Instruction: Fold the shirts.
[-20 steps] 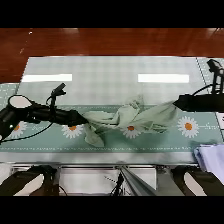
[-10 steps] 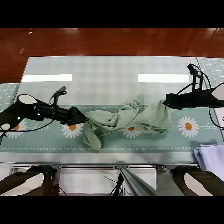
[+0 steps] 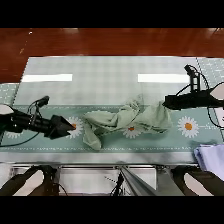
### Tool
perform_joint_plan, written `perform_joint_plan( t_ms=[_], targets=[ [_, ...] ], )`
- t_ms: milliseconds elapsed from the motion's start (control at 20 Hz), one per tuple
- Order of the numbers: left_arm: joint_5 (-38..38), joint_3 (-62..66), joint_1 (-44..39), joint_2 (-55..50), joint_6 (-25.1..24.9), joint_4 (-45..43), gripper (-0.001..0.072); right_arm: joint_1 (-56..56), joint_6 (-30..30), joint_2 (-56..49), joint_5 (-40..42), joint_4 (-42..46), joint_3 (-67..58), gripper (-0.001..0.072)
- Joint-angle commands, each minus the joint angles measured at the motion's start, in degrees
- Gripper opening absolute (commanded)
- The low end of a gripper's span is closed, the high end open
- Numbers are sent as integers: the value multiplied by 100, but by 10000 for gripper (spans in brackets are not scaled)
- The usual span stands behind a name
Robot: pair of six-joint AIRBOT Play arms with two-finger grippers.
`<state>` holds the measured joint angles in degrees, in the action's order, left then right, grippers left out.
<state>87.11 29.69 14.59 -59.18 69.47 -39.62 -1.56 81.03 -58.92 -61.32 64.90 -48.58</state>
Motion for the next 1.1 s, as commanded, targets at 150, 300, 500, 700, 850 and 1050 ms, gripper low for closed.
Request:
perform_joint_plan(
  t_ms=[150,300,500,700,850,1050],
  targets=[
    [-1215,-1467,-791,345,129,417,611,0,-31,-2,-17,-4,2,28],
    [-2039,-1510,-1364,302,385,680,611,0,-42,-2,2,-2,2,28],
    [-2813,-1508,-2039,52,393,1200,611,0,-79,-2,57,0,2,28],
    [-3453,-1508,-2583,-343,361,1864,610,0,-111,-2,55,0,2,28],
    [-3620,-1504,-2942,-678,304,2173,470,0,-116,-2,72,9,2,28],
    [-3303,-1460,-2990,-680,48,2223,29,0,-118,-2,72,15,2,28]
  ],
)
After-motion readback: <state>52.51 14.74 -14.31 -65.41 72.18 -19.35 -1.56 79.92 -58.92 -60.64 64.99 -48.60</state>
